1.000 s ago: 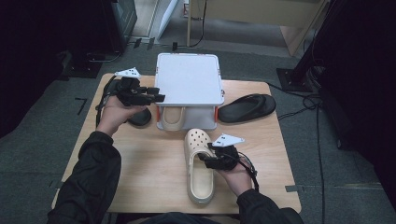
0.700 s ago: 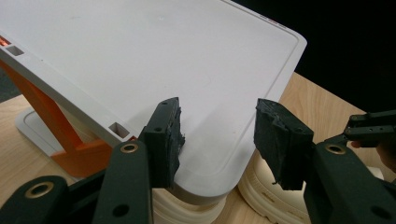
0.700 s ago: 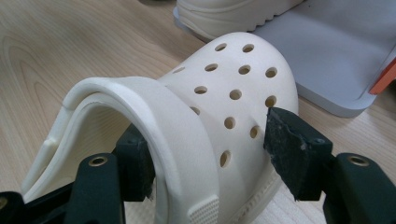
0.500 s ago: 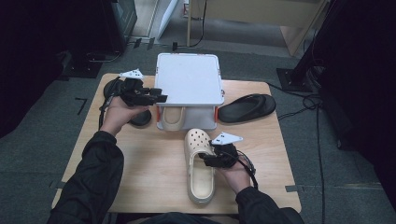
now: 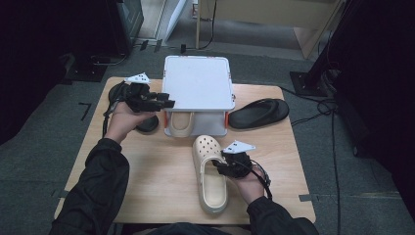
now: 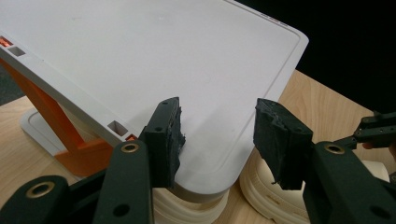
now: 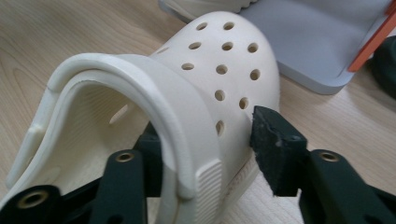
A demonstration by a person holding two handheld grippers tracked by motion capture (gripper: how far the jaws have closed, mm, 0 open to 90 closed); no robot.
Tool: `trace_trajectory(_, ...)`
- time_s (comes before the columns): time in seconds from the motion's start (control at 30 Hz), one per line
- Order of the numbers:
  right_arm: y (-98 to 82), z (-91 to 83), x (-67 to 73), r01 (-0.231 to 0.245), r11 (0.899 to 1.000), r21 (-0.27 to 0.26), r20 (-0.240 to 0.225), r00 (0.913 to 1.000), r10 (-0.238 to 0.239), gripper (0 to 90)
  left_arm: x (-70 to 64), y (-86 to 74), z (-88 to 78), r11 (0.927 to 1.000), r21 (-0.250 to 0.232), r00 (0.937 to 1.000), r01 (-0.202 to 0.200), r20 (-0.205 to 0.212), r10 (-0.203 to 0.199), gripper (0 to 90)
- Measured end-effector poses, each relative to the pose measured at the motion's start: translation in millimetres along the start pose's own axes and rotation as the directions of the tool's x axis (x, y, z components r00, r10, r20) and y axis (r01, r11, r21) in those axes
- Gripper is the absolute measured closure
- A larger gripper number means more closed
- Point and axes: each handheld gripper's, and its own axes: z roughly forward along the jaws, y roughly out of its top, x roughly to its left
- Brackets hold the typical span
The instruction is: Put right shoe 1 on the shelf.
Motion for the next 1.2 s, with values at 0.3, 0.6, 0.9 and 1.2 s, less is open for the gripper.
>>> trace_trajectory(0.3,3.0,-10.4,-4.3,-0.006,0.999,-0.036,0.044,0.999,0.008,71.4,-0.2,-0.3,0.0,1.0,-0.001,1.0,-0.002,0.0,0.002,52.0)
trace_trajectory(0.6,11.2,-16.2,-11.4,-0.017,0.998,-0.069,0.075,0.997,0.022,75.2,-0.2,-0.4,0.0,1.0,-0.002,1.0,-0.003,0.0,0.003,52.0)
trace_trajectory(0.9,32.3,-9.9,-30.7,-0.019,0.993,-0.118,0.152,0.9878,0.037,75.1,-0.1,-0.5,0.0,1.0,-0.002,1.0,-0.008,0.001,0.008,52.0)
trace_trajectory(1.2,51.6,17.7,-37.1,-0.015,0.995,-0.102,0.236,0.9709,0.039,74.8,-0.1,-2.5,-0.4,0.9999,-0.014,1.0,-0.01,0.001,0.01,52.1)
